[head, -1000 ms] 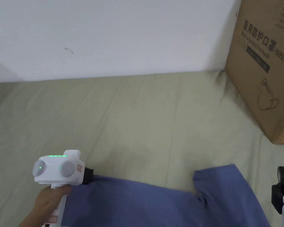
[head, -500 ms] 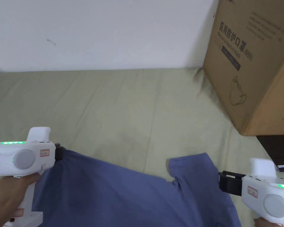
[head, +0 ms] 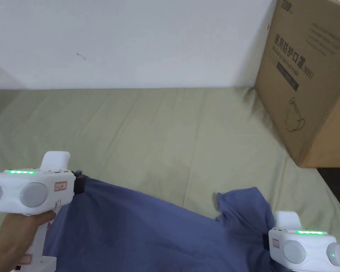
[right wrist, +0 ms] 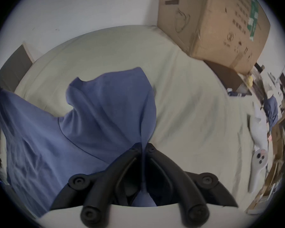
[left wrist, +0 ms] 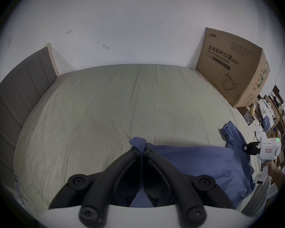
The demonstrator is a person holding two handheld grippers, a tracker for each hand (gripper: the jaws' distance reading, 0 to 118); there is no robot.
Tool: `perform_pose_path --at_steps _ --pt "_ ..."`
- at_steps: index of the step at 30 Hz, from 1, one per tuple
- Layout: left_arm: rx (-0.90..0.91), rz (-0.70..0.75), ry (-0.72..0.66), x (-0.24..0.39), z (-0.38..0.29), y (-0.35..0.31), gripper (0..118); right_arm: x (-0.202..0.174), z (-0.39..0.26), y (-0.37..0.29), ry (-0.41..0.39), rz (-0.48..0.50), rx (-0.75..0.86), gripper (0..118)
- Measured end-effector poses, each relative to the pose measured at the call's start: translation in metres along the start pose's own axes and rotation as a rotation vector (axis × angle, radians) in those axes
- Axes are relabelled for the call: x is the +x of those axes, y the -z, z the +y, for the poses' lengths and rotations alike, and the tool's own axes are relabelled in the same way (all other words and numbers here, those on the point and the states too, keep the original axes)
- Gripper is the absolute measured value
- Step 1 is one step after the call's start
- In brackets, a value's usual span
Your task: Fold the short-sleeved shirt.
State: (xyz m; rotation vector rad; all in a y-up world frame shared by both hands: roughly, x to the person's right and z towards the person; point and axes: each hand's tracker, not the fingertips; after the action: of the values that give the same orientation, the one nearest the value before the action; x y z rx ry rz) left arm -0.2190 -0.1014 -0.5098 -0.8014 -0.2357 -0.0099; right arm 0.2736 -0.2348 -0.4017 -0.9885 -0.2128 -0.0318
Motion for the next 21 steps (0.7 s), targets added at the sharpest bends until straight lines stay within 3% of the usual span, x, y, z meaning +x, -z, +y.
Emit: perform_pose_path --at_steps 4,9,21 --pt "0.039 0.0 -0.046 -0.007 -0.005 -0.024 2 0.01 0.014 -0.05 0.059 0.053 0.126 2" --pt "0.182 -0.006 -0.134 -0.021 0.019 -0.086 2 0.015 0.067 -0.146 0.007 0.081 0.376 2" --pt "0.587 0.144 -0.105 -0.061 0.181 -0.263 2 -0.008 0.25 -0.342 -0.02 0.147 0.889 2"
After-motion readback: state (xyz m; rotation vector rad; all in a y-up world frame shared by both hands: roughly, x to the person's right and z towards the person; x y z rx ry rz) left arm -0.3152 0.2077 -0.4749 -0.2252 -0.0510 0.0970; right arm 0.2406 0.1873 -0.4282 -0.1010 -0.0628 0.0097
